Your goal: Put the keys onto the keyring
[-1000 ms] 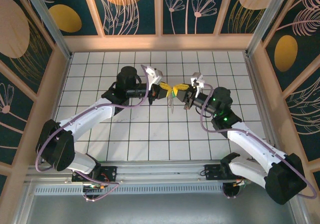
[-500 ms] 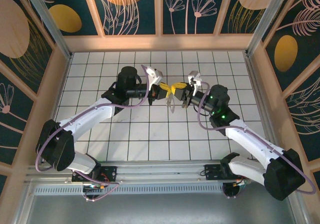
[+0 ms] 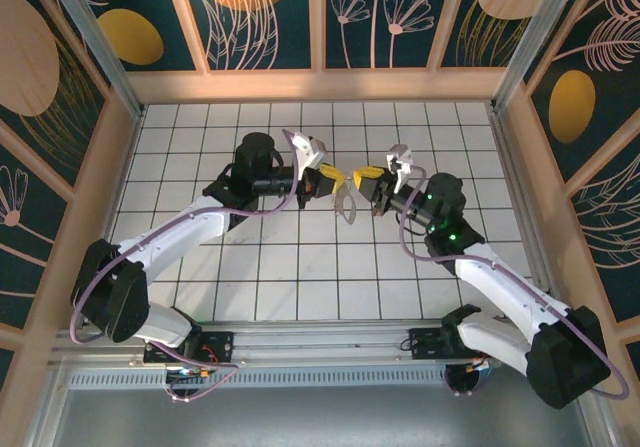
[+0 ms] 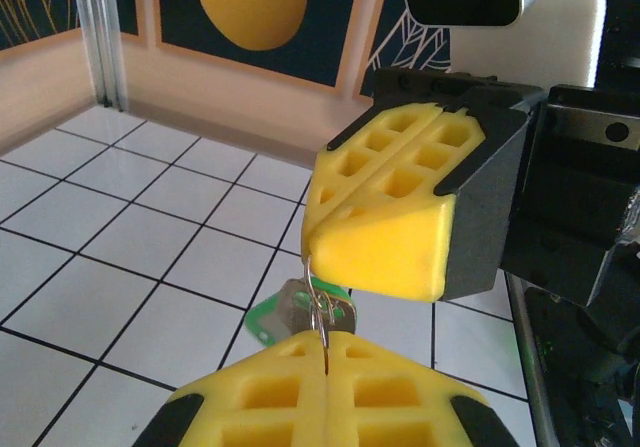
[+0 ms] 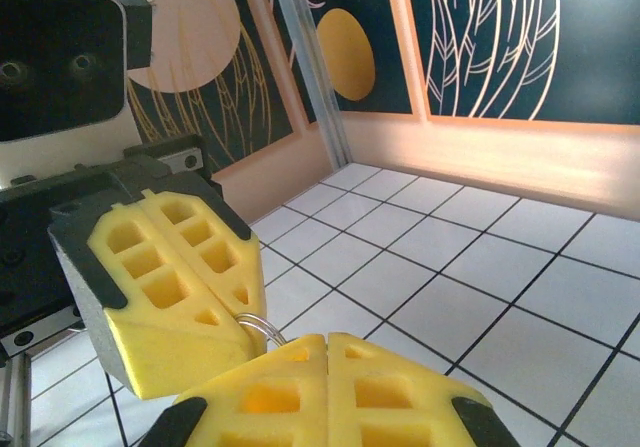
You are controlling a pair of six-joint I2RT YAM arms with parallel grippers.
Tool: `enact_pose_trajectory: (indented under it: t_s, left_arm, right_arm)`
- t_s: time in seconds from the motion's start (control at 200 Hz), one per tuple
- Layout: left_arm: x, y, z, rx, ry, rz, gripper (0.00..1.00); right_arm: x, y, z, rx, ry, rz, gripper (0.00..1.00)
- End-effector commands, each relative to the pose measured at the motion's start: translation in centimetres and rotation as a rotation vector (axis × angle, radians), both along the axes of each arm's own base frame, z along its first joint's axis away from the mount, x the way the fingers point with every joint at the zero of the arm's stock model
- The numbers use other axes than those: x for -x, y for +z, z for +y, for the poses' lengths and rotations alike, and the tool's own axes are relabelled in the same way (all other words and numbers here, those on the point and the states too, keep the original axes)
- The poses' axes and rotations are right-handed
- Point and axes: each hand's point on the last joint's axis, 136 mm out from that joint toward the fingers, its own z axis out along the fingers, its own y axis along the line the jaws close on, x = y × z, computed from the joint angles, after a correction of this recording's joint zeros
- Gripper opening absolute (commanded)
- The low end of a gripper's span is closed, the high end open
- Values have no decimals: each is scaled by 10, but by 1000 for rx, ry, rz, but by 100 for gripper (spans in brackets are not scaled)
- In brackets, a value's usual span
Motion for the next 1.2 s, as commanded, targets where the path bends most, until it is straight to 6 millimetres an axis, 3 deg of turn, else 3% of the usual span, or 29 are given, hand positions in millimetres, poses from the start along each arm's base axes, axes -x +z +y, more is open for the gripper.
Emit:
enact_pose_trajectory:
  t_s: [0.0, 0.666, 0.771, 0.876, 1.026, 1.191]
  left_arm:
    - [11, 31, 1, 61, -37, -90, 0]
    - [4, 40, 0, 121, -8, -118, 0]
    - [2, 40, 0, 131, 3, -119, 0]
    - [0, 39, 1, 132, 22, -131, 0]
    - [-1, 41, 2, 131, 29, -150, 0]
    - [-1, 41, -1, 144, 4, -157, 0]
  right_arm:
    - [-8, -3, -16, -9, -64, 14, 0]
    - [15, -13, 16, -32, 217, 113, 0]
    - [14, -11, 12, -44, 209, 118, 26]
    - [4, -5, -8, -87, 135, 120, 39]
    - [0, 6, -33, -139, 77, 107, 42]
    - [0, 16, -40, -157, 51, 93, 43]
